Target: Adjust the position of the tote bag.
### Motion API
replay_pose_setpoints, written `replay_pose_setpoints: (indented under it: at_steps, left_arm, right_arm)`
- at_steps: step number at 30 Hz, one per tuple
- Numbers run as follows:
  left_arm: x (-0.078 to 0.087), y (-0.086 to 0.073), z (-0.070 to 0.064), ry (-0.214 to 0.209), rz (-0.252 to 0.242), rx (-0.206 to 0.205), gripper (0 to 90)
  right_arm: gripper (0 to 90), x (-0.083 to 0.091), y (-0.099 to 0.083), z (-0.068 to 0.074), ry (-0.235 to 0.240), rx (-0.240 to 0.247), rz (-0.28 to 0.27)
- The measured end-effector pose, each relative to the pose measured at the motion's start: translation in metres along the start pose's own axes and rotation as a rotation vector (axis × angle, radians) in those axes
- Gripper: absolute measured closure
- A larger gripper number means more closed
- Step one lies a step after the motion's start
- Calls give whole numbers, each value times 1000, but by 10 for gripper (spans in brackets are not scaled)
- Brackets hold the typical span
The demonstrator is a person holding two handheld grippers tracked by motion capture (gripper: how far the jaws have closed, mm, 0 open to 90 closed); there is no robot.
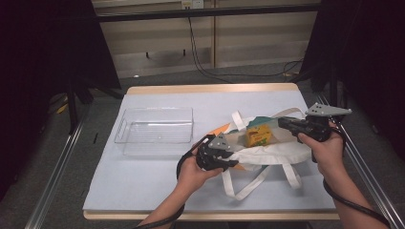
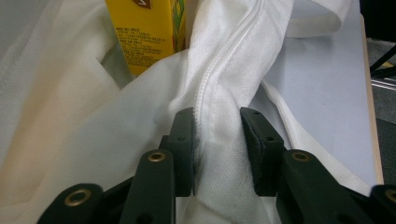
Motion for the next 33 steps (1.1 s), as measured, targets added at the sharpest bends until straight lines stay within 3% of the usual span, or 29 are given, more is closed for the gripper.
replay_pose_setpoints:
  at_steps: [6, 8, 15, 23, 33]
  left_arm:
    - [0, -1, -1, -3, 1, 7, 676]
    - [0, -1, -1, -8, 9, -11, 676]
    - [1, -3, -3, -17, 13, 12, 676]
    - [2, -3, -3, -24, 20, -11, 676]
    - [3, -4, -4, -25, 26, -7, 676]
  right_arm:
    - [900, -6, 4, -4, -25, -11, -7]
    - [900, -8, 4, -6, -31, -16, -6]
    - [900, -13, 5, -12, -47, -17, -4]
    - [900, -20, 7, -17, -66, -29, 3]
    - [900, -25, 9, -20, -76, -36, 4]
Point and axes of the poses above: each handheld gripper's, and its own axes: x roughly backward along the jaws, y roughly out of its top, z roughly to its left, the point moved 8 cm from there along -x, roughly forward along the jaws, and after that the axes turned 3 degrees about -x, right-handed, at the moved point
